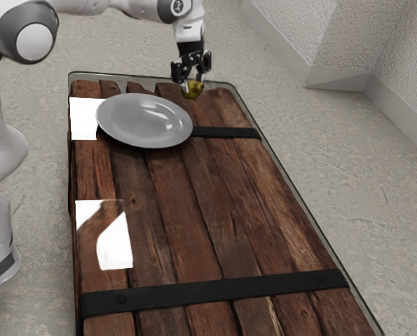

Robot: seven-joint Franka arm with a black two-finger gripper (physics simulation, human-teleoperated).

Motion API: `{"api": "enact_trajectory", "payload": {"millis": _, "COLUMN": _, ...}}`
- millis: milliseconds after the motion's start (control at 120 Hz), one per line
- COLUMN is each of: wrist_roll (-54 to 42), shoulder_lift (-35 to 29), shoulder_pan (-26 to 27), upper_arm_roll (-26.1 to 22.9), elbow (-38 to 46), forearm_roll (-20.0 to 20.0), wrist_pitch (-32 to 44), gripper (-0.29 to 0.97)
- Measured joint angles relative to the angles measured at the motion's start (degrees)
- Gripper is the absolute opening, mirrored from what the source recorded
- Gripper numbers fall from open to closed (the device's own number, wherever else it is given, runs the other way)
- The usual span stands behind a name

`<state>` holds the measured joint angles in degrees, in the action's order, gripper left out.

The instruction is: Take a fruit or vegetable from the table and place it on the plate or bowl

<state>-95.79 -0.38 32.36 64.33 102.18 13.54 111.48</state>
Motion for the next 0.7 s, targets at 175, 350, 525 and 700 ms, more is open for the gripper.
{"api": "enact_trajectory", "payload": {"millis": 175, "wrist_roll": 0.18, "shoulder_lift": 1.32, "shoulder_pan": -7.25, "upper_arm_roll": 6.63, "elbow": 0.09, "forearm_roll": -0.22, "wrist_pitch": -2.20, "gripper": 0.06}}
{"api": "enact_trajectory", "payload": {"millis": 350, "wrist_roll": 0.33, "shoulder_lift": 1.52, "shoulder_pan": -15.14, "upper_arm_roll": 6.36, "elbow": 0.03, "forearm_roll": -0.47, "wrist_pitch": -3.13, "gripper": 0.06}}
{"api": "enact_trajectory", "payload": {"millis": 525, "wrist_roll": 0.45, "shoulder_lift": 1.52, "shoulder_pan": -11.49, "upper_arm_roll": 6.28, "elbow": 0.03, "forearm_roll": -0.73, "wrist_pitch": -3.37, "gripper": 0.06}}
{"api": "enact_trajectory", "payload": {"millis": 700, "wrist_roll": 0.52, "shoulder_lift": 1.55, "shoulder_pan": -1.81, "upper_arm_roll": 6.53, "elbow": 0.11, "forearm_roll": -0.80, "wrist_pitch": -3.27, "gripper": 0.05}}
